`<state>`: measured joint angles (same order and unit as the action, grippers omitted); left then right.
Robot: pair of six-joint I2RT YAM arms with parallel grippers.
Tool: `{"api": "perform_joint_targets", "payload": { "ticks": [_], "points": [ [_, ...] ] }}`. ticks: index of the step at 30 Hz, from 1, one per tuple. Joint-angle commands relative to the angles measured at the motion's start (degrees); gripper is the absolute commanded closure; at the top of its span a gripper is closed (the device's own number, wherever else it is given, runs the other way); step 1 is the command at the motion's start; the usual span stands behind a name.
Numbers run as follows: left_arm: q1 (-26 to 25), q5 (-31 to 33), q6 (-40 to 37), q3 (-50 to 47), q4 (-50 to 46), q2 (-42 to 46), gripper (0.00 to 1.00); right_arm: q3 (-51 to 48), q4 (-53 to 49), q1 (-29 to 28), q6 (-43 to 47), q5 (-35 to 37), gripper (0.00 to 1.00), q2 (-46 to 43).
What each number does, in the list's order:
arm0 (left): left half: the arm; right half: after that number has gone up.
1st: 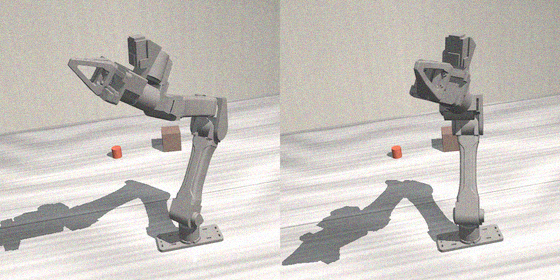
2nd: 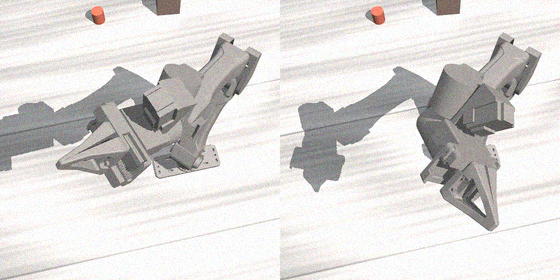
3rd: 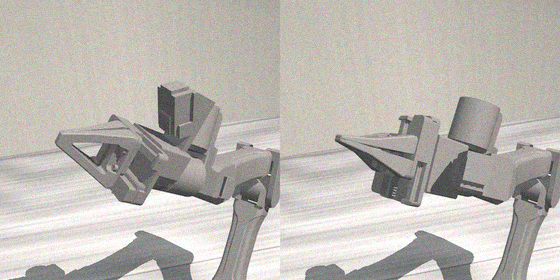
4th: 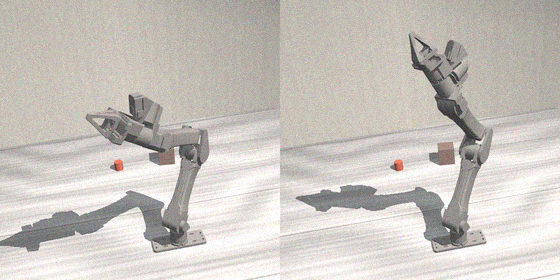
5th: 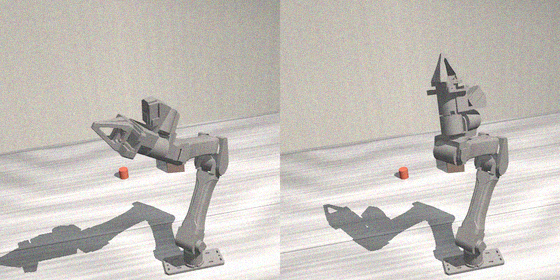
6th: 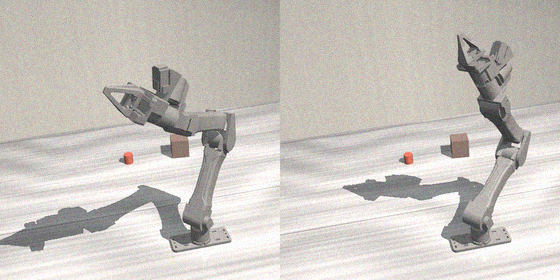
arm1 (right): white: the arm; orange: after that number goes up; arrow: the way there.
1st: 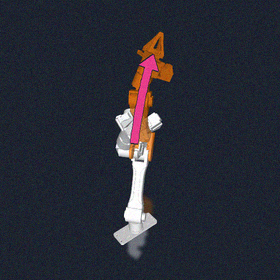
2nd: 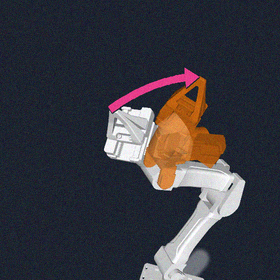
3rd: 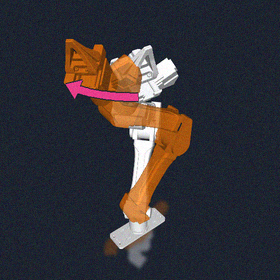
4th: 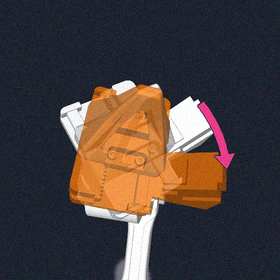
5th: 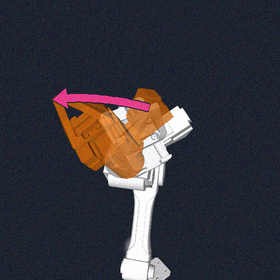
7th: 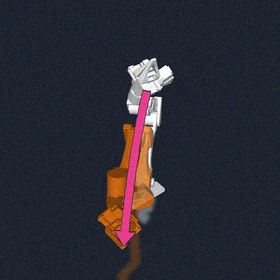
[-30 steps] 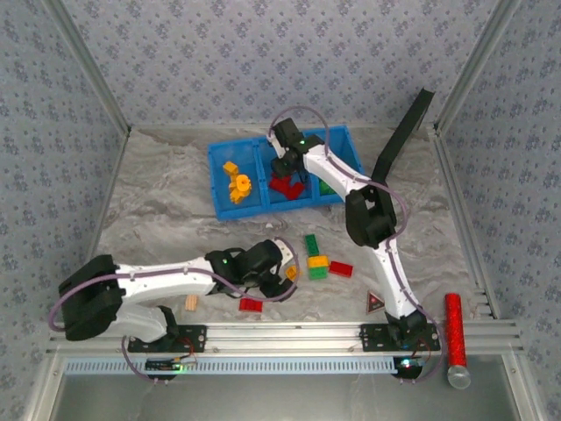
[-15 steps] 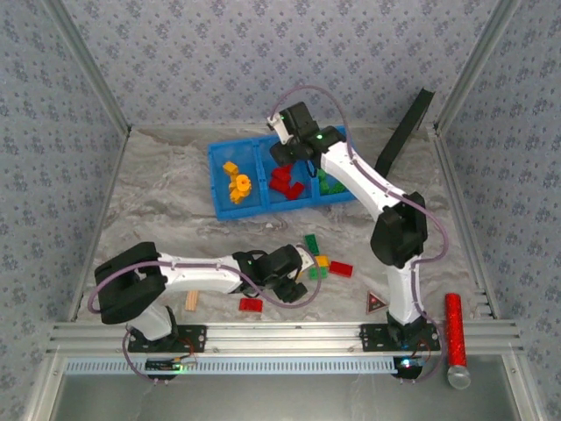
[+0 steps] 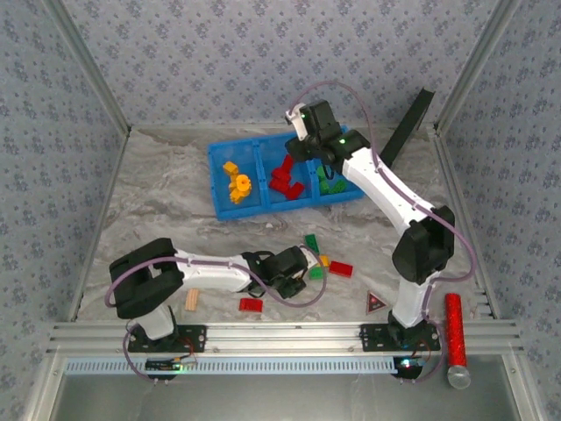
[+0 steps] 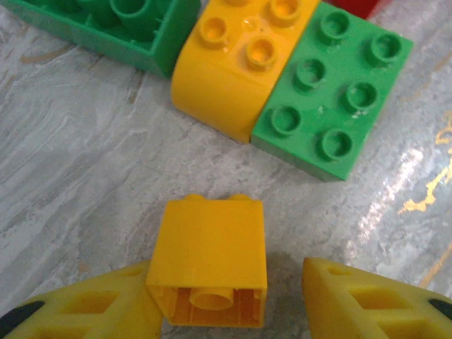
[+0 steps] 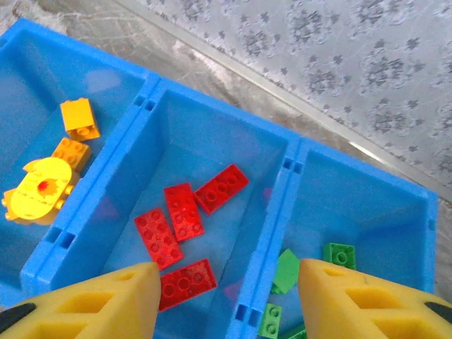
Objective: Sort the legos into containers by color
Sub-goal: Pick up the lego from the middle-left of the table.
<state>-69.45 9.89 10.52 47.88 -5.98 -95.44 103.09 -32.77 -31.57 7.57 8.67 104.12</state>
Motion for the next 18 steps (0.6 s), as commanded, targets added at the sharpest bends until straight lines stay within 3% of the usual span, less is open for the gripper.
{"api": "perform_joint_targets", "payload": {
  "ticks": [1,8,18],
  "points": [
    [-0.31,1.62,0.49,2.30,-0.53,-1.48,0.51,-0.58,1.53,0.20,0.42,1.28,0.44,-2.34],
    [-0.32,2.79,2.19,3.10,-2.99,-1.49,0.73,-0.63,0.21,0.50,0.80,1.97,0.45,-3.74],
    [3.75,1.10,4.34,3.53,-9.50,7.27,0.82,-12.92,2.22,5.32,-3.32,0.13,0.44,-12.44]
  ]
}}
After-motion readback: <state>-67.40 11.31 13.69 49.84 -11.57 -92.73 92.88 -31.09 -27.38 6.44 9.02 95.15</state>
